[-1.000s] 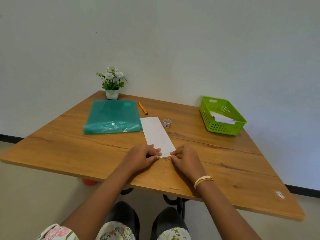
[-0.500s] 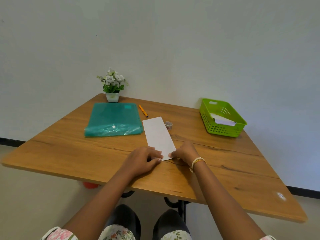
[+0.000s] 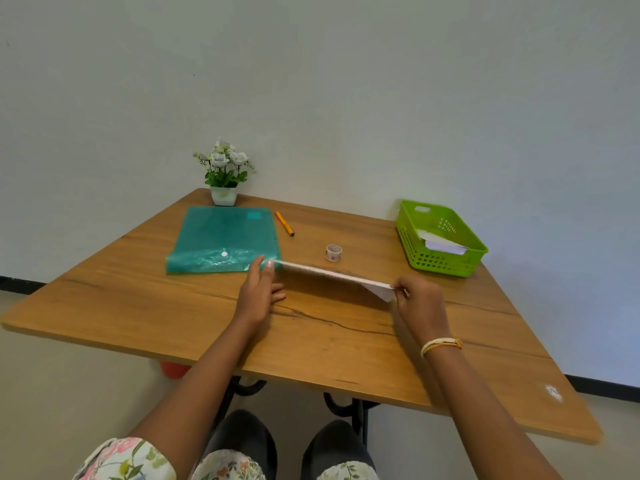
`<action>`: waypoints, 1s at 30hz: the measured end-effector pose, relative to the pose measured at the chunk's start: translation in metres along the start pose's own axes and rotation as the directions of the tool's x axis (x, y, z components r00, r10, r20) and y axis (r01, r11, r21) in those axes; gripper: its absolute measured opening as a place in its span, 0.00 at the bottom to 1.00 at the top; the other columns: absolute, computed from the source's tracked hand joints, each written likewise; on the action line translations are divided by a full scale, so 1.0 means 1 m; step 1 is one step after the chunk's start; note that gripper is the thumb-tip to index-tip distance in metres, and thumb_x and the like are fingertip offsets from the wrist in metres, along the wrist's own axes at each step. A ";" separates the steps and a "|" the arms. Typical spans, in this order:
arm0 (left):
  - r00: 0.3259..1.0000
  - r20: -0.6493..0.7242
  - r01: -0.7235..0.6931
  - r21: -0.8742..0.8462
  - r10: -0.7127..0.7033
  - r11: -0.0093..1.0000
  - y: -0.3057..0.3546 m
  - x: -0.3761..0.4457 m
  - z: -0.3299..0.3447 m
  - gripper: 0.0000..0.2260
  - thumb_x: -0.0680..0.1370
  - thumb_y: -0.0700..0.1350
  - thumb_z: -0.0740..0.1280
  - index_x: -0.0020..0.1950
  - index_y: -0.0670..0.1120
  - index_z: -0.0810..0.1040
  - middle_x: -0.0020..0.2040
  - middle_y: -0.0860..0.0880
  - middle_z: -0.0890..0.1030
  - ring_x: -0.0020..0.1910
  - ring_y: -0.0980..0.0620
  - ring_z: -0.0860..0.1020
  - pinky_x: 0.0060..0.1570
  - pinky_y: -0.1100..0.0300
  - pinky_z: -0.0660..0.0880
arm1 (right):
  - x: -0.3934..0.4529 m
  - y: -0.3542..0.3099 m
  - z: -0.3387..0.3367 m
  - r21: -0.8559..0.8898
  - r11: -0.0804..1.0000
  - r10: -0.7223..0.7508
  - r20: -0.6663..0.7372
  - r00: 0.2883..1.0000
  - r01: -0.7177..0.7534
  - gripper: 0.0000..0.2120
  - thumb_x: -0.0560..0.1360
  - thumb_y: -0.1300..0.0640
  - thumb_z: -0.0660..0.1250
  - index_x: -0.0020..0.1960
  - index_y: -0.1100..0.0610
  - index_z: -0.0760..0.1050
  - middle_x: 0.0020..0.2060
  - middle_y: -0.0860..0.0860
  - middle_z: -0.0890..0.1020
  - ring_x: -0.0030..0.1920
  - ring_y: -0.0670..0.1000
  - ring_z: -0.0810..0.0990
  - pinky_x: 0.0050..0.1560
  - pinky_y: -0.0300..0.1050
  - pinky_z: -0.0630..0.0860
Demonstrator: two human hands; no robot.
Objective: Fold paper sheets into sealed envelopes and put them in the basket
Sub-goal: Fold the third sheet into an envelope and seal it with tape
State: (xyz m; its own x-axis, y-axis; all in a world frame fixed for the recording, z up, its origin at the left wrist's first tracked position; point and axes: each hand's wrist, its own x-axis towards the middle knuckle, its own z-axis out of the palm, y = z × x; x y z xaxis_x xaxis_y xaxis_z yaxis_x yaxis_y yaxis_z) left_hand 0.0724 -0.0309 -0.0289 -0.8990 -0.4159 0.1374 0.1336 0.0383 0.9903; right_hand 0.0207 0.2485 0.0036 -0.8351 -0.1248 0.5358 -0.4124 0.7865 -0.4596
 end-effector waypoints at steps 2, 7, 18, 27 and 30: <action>1.000 -0.002 0.018 -0.004 -0.018 1.000 0.001 0.002 0.000 0.22 0.82 0.53 0.57 0.75 0.48 0.61 0.64 0.48 0.71 0.55 0.50 0.76 0.46 0.58 0.79 | -0.008 0.009 0.002 -0.027 0.998 -0.051 -0.007 0.999 0.050 0.08 0.70 0.68 0.67 0.43 0.58 0.82 0.40 0.55 0.84 0.42 0.58 0.81 0.42 0.50 0.77; 0.997 0.042 -0.070 0.343 0.059 0.937 -0.004 0.004 0.000 0.16 0.78 0.43 0.66 0.66 0.44 0.75 0.62 0.46 0.78 0.58 0.52 0.75 0.56 0.58 0.74 | -0.016 0.024 0.008 -0.088 0.995 -0.030 0.089 0.996 0.038 0.10 0.69 0.70 0.67 0.43 0.57 0.82 0.43 0.54 0.84 0.45 0.55 0.81 0.46 0.47 0.78; 0.964 0.152 -0.253 0.773 0.217 0.581 -0.008 -0.004 0.013 0.10 0.78 0.51 0.64 0.54 0.53 0.83 0.57 0.56 0.81 0.60 0.55 0.74 0.72 0.43 0.52 | 0.017 -0.008 0.031 -0.175 0.976 0.154 0.110 0.982 -0.133 0.09 0.71 0.62 0.64 0.42 0.56 0.83 0.40 0.57 0.84 0.44 0.60 0.81 0.39 0.47 0.74; 0.897 0.256 -0.427 0.716 0.361 0.552 -0.009 -0.014 0.013 0.10 0.76 0.51 0.67 0.51 0.49 0.84 0.45 0.54 0.83 0.40 0.60 0.74 0.43 0.65 0.72 | 0.080 -0.057 0.104 -0.094 0.995 0.043 0.260 0.965 -0.019 0.14 0.77 0.58 0.61 0.62 0.54 0.74 0.54 0.56 0.81 0.52 0.58 0.79 0.49 0.50 0.78; 0.894 0.287 -0.439 0.707 0.343 0.554 -0.007 -0.013 0.013 0.09 0.76 0.52 0.68 0.49 0.51 0.85 0.43 0.56 0.82 0.41 0.60 0.73 0.39 0.66 0.70 | 0.094 -0.059 0.121 -0.184 0.983 0.061 0.319 0.946 -0.002 0.14 0.79 0.54 0.60 0.64 0.53 0.73 0.57 0.57 0.78 0.56 0.59 0.77 0.53 0.52 0.77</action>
State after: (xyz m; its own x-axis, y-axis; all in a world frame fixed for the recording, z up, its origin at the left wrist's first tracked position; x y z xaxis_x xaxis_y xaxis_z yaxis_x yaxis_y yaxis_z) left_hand 0.0782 -0.0143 -0.0378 -0.8778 -0.0982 0.4689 0.1743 0.8462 0.5035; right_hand -0.0781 0.1173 -0.0051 -0.9312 -0.2625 0.2528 -0.3368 0.8848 -0.3221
